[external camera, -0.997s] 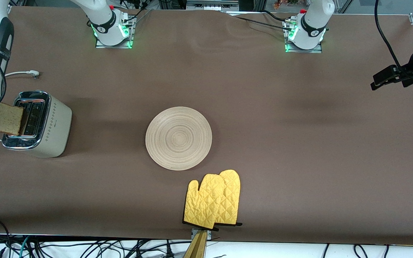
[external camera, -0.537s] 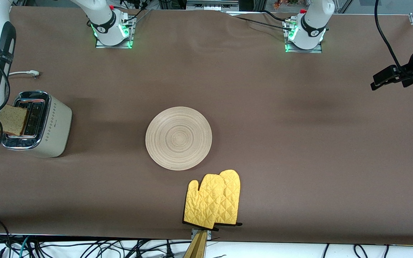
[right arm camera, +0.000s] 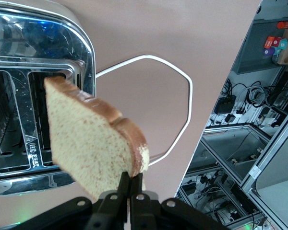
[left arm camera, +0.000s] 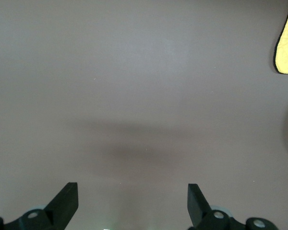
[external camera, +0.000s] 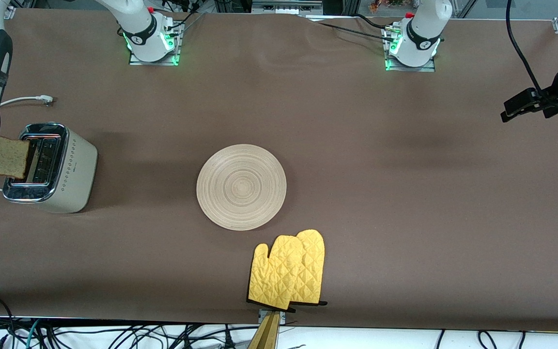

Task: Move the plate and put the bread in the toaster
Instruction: 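Lower the held bread into the toaster slot with the right gripper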

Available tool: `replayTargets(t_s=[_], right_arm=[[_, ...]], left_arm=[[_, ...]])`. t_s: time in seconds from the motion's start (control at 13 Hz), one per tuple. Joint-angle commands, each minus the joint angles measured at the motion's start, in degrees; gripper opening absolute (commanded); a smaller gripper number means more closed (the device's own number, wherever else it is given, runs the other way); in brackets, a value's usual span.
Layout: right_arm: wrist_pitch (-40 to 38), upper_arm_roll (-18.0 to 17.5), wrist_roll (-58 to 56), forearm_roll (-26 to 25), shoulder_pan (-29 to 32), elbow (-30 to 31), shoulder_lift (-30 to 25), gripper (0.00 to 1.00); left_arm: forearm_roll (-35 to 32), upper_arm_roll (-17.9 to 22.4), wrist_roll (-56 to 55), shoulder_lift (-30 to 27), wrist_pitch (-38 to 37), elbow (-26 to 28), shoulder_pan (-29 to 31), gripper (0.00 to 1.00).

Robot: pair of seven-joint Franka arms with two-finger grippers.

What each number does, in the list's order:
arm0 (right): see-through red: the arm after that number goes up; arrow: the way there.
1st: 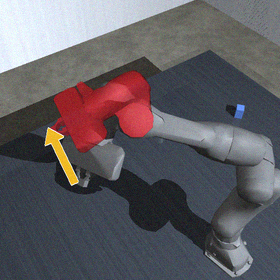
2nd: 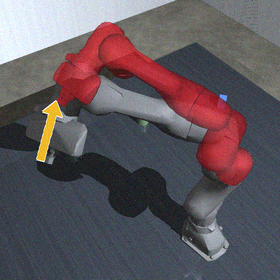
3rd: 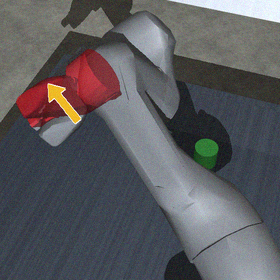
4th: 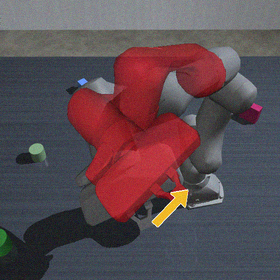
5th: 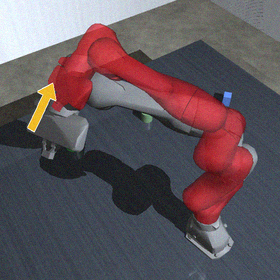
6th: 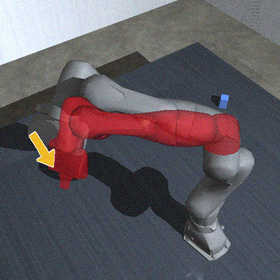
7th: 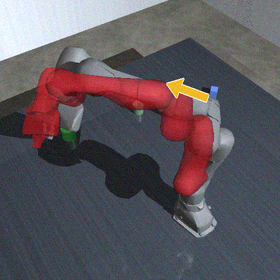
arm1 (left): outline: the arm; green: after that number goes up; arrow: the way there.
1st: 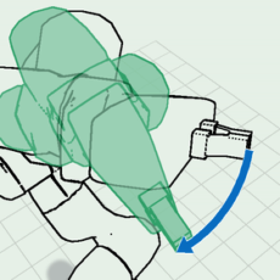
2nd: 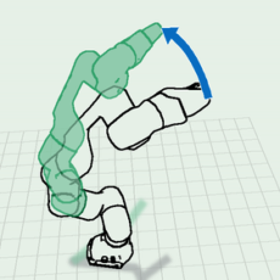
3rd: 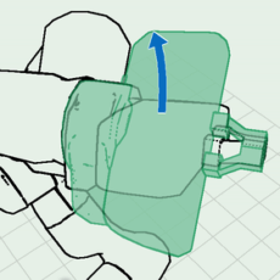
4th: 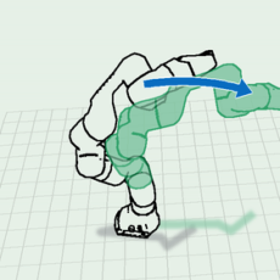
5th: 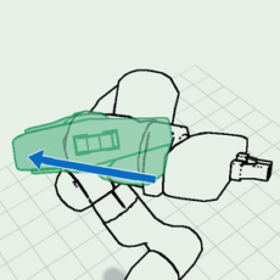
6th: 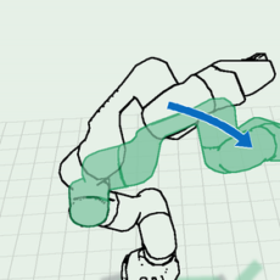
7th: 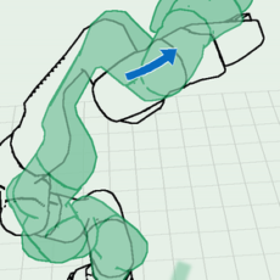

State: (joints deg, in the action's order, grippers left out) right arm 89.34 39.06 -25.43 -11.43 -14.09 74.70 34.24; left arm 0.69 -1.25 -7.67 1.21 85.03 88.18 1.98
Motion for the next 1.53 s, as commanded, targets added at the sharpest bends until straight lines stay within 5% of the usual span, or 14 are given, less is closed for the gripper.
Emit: replayTargets(t_s=[0.0,1.46], right_arm=[[0.22,0.05,-1.03,-0.61,0.02,0.36,-0.49,0.00],[0.75,-0.57,12.68,4.58,-3.84,0.18,2.93,0.00]], left_arm=[[0.37,-0.25,0.46,0.73,-0.83,-1.70,0.49,1.00],[0.28,-0.25,0.46,0.73,-0.83,-1.70,0.40,1.00]])
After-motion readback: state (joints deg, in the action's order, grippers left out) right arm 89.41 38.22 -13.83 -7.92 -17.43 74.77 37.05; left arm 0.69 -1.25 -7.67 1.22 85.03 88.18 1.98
